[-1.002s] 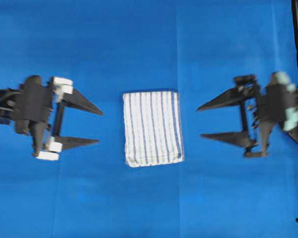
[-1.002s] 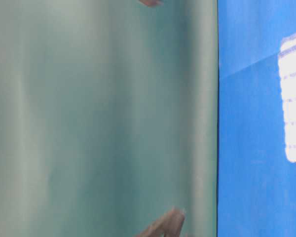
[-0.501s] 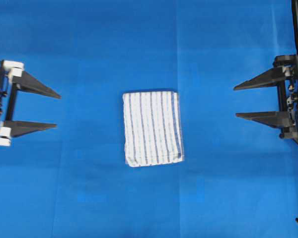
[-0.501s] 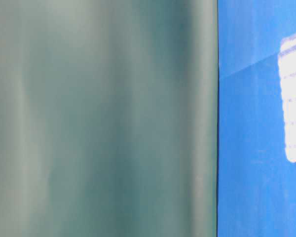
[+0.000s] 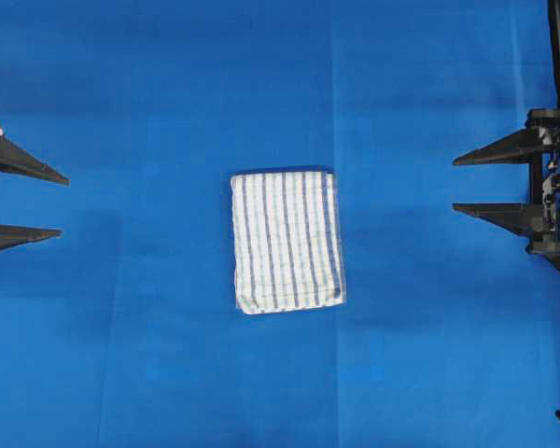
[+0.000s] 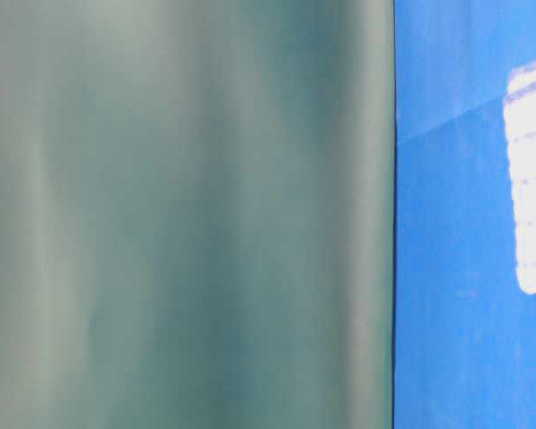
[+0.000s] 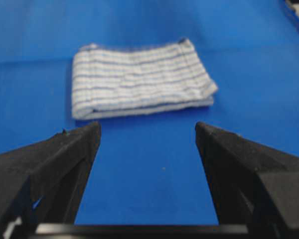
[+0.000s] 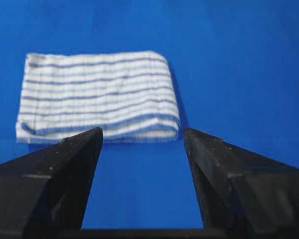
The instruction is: Fold the blue towel.
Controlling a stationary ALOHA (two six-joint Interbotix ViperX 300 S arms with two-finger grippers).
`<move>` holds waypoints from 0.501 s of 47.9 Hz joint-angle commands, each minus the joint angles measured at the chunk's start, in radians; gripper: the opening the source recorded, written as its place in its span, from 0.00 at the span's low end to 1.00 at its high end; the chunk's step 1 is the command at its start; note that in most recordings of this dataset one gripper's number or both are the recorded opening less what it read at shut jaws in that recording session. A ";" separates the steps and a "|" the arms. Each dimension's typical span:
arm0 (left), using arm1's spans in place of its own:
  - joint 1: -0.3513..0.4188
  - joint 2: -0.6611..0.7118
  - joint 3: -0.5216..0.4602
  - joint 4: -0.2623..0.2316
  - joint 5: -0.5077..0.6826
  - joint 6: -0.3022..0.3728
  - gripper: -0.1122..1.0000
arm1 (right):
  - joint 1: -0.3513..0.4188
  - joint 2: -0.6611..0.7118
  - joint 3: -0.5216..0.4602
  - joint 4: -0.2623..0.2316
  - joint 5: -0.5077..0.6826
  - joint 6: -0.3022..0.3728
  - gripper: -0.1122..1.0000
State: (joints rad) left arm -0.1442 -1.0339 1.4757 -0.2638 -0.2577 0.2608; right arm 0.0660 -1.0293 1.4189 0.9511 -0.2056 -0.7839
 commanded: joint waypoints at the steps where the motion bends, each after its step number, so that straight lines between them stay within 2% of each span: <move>1: 0.002 -0.009 0.008 0.002 -0.005 -0.006 0.75 | -0.002 0.003 -0.008 0.011 -0.011 0.002 0.93; 8: 0.002 -0.021 0.041 0.002 -0.006 -0.008 0.75 | -0.002 0.006 -0.008 0.011 -0.014 0.002 0.93; 24: 0.003 -0.064 0.049 0.002 0.008 -0.008 0.75 | -0.002 0.008 -0.008 0.011 -0.011 0.002 0.93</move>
